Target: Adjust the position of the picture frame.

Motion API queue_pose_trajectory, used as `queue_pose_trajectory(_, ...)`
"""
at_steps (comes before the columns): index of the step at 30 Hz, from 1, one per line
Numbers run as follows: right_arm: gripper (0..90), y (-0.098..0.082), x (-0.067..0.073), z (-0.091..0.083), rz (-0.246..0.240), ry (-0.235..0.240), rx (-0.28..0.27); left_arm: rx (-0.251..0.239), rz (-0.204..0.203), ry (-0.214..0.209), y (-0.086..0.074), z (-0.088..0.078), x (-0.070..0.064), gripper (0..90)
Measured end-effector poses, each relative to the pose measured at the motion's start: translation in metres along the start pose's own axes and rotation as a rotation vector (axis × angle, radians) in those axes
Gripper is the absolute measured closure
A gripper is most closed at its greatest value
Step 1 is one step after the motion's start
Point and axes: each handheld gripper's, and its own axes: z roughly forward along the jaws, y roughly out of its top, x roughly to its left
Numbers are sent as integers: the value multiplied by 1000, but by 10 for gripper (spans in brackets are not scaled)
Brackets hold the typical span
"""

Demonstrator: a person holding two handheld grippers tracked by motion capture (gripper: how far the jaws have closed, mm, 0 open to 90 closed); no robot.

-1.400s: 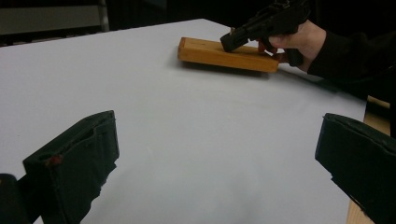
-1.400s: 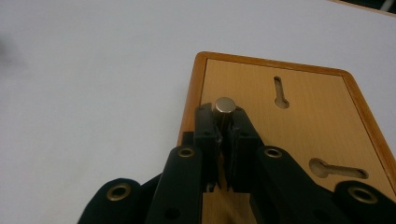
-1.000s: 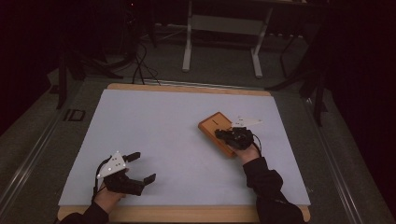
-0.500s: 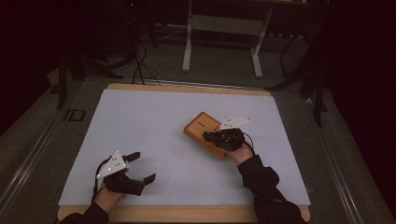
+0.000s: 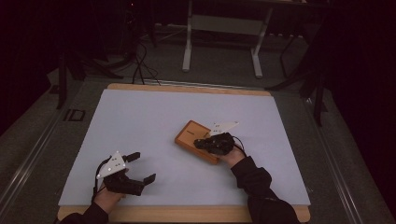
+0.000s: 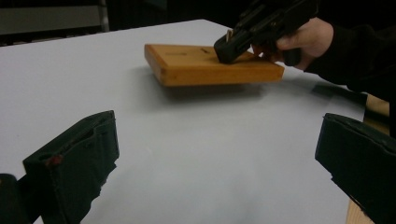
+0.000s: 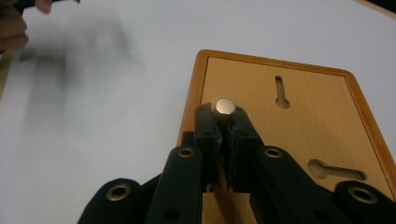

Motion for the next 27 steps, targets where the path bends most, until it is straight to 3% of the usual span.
queue_pose_trajectory(5, 850, -2, 1, 8, 6, 14, 14, 3, 2, -2, 0, 0, 0, 0)
queue_pose_trajectory(11, 849, -4, 6, 25, -29, 47, 35, 5, 4, -4, 0, 0, 0, 0)
queue_pose_trajectory(23, 849, -7, 10, 35, -50, 52, 43, 19, 10, -9, -1, 2, -2, 0)
queue_pose_trajectory(27, 847, -10, 13, 37, -78, 43, 54, 25, 13, -9, -1, 3, -2, 0)
